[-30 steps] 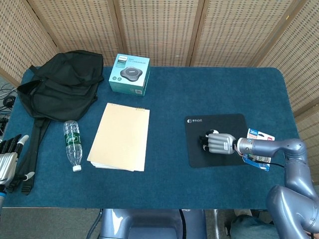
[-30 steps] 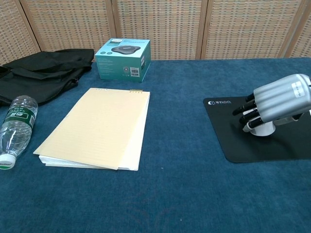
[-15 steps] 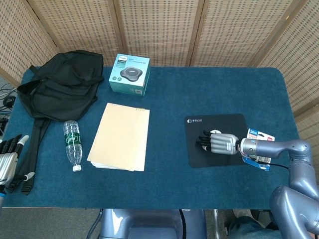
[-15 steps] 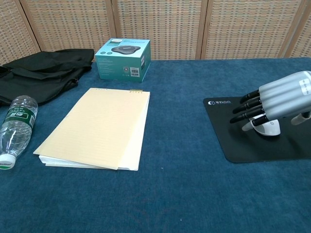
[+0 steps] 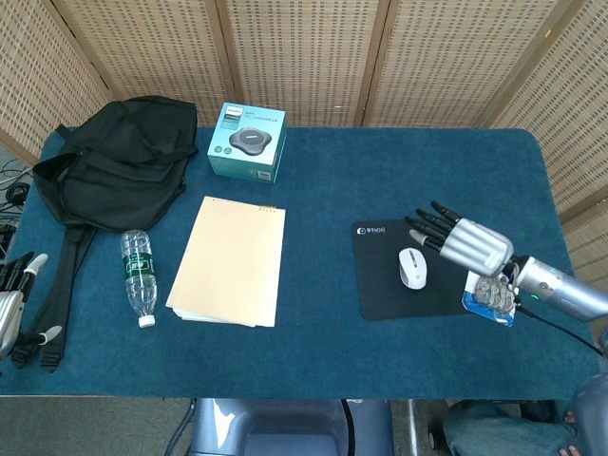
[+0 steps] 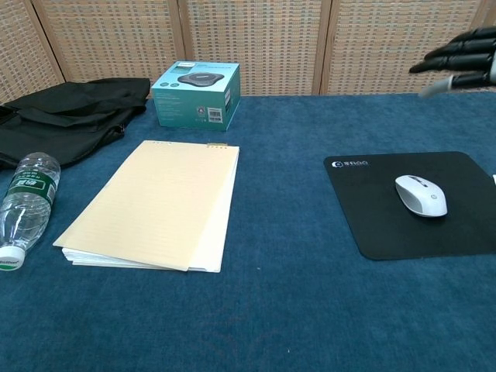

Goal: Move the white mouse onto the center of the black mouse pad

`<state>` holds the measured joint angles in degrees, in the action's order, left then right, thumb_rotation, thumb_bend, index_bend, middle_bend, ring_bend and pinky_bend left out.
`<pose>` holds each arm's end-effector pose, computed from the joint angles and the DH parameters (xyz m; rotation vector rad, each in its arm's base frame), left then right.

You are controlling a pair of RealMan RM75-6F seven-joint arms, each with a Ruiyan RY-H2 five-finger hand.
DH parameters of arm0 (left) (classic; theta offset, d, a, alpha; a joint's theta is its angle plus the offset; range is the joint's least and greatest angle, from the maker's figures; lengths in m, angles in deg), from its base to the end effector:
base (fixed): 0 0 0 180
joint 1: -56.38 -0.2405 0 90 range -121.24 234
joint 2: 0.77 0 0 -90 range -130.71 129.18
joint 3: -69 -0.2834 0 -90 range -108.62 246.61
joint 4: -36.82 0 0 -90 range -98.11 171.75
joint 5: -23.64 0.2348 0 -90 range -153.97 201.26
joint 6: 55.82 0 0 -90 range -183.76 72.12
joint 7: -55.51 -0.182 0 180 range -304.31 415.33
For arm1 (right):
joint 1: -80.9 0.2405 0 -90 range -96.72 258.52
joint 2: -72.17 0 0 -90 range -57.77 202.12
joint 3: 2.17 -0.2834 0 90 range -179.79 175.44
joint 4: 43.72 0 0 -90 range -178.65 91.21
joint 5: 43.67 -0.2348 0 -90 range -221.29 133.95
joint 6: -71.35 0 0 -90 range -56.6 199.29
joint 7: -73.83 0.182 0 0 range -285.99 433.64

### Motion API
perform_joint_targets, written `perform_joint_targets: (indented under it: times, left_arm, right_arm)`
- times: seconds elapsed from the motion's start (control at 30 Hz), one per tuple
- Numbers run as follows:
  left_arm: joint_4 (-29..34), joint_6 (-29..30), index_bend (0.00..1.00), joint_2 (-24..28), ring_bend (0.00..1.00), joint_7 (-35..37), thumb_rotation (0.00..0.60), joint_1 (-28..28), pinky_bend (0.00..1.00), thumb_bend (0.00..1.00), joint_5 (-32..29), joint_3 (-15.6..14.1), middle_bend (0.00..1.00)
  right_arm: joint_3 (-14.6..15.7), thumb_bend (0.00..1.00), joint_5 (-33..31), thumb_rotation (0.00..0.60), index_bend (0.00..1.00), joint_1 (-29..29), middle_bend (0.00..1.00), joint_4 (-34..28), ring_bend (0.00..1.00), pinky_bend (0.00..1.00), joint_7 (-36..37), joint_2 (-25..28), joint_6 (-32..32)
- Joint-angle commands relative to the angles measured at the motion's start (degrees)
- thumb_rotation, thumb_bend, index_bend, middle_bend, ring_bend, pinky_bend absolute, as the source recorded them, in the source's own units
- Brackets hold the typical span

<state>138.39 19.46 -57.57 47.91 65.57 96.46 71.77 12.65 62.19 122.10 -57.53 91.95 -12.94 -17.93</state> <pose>-0.3505 0.2409 0.1607 -1.3761 -1.0155 -0.6823 -0.2917 -0.4447 0.1376 2.1718 0.2729 0.7114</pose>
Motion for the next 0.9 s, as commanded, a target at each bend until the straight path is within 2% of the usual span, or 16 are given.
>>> perform_joint_targets:
  times: [0.03,0.1,0.23,0.33,0.43,0.57,0.77,0.9]
  left_arm:
    - [-0.72,1.18,0.0,0.15,0.0,2.55,0.6,-0.37,0.0,0.01,3.16,-0.4,0.0]
    - [-1.44,1.7,0.0,-0.06,0.0,3.68,0.6,-0.49,0.0,0.01,4.61,-0.57,0.0]
    - [-2.45,3.45,0.0,-0.22,0.0,5.47,0.6,-1.14,0.0,0.01,7.51,-1.09,0.0]
    - [-2.97,4.85,0.0,-0.24,0.0,6.53,0.6,-1.77,0.0,0.01,9.12,-1.42,0.0]
    - [-3.78,6.33,0.0,-0.43,0.0,7.46,0.6,-2.47,0.0,0.01,10.83,-1.86,0.0]
    - [-4.81,7.85,0.0,-0.6,0.0,8.85,0.6,-3.23,0.0,0.01,13.02,-2.55,0.0]
    - [-5.93,10.61,0.0,-0.13,0.0,11.83,0.6,-4.29,0.0,0.01,15.59,-2.89,0.0]
    - [-6.12,11.59,0.0,-0.05,0.0,11.87,0.6,-4.7,0.0,0.01,16.78,-3.14,0.0]
  right_arm:
    - [-5.62,0.1,-6.6,0.6,0.11,-6.05,0.0,-10.53,0.0,0.1,-2.62,4.16,-2.11]
    - [-7.17,0.09,-8.93,0.6,0.09,-7.97,0.0,-17.03,0.0,0.09,-4.85,6.28,-1.8]
    - [-9.7,0.01,-14.98,0.6,0.04,-12.28,0.0,-38.03,0.0,0.03,-11.51,13.4,1.07]
    - [-11.15,0.0,-19.42,0.6,0.02,-15.4,0.0,-53.28,0.0,0.02,-15.41,18.46,1.36]
    - [-12.27,0.0,-23.86,0.6,0.02,-19.45,0.0,-64.97,0.0,0.01,-17.23,21.25,-0.09]
    - [-12.14,0.0,-26.01,0.6,0.0,-23.65,0.0,-70.76,0.0,0.0,-18.36,21.98,-1.99]
    - [-12.71,0.0,-26.63,0.6,0.0,-28.09,0.0,-73.07,0.0,0.0,-17.81,21.37,-4.86]
    - [-12.88,0.0,-28.14,0.6,0.0,-30.59,0.0,-75.89,0.0,0.0,-17.0,21.39,-4.34]
